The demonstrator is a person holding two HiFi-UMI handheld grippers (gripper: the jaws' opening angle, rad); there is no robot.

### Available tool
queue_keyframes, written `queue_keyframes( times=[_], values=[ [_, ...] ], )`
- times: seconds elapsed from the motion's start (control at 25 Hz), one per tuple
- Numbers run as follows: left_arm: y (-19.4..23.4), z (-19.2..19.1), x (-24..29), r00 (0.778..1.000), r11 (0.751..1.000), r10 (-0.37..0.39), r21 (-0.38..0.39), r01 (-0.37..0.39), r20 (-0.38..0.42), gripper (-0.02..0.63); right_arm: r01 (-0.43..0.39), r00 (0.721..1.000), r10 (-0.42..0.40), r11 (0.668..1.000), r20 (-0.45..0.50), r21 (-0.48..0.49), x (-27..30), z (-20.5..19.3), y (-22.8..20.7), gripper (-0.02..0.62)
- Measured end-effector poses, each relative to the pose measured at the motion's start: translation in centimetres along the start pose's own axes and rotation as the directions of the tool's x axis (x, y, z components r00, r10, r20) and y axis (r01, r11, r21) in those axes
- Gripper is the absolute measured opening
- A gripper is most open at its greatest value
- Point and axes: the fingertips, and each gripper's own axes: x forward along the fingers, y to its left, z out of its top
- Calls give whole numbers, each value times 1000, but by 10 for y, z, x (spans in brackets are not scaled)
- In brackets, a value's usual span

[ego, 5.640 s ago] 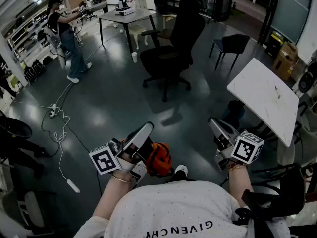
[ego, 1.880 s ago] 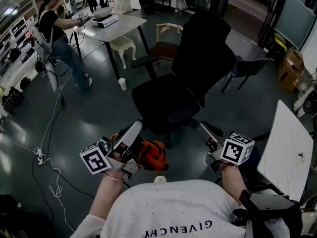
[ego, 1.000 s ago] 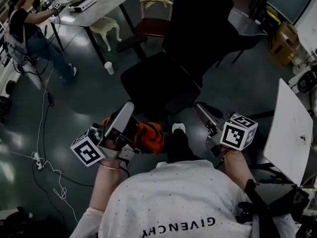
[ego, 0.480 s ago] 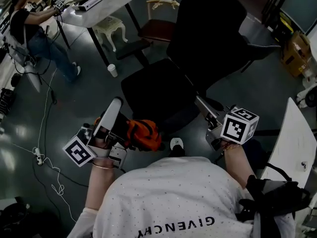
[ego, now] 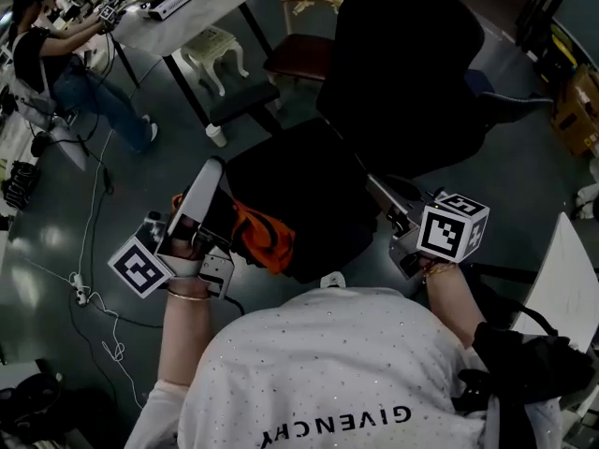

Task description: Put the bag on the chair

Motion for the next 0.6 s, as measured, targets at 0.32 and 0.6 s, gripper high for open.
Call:
queue_keyframes(
  times=[0.32,0.6],
  values=[
    [33,13,54,998,999,44,-7,-43,48,0,-23,999,25,998,-44,55,13,0,-40,5],
    [61,-12,84,999,998,37,-44,-36,24,0,-2,998,9,994,-70,112,17,-22,-72,5]
  ],
)
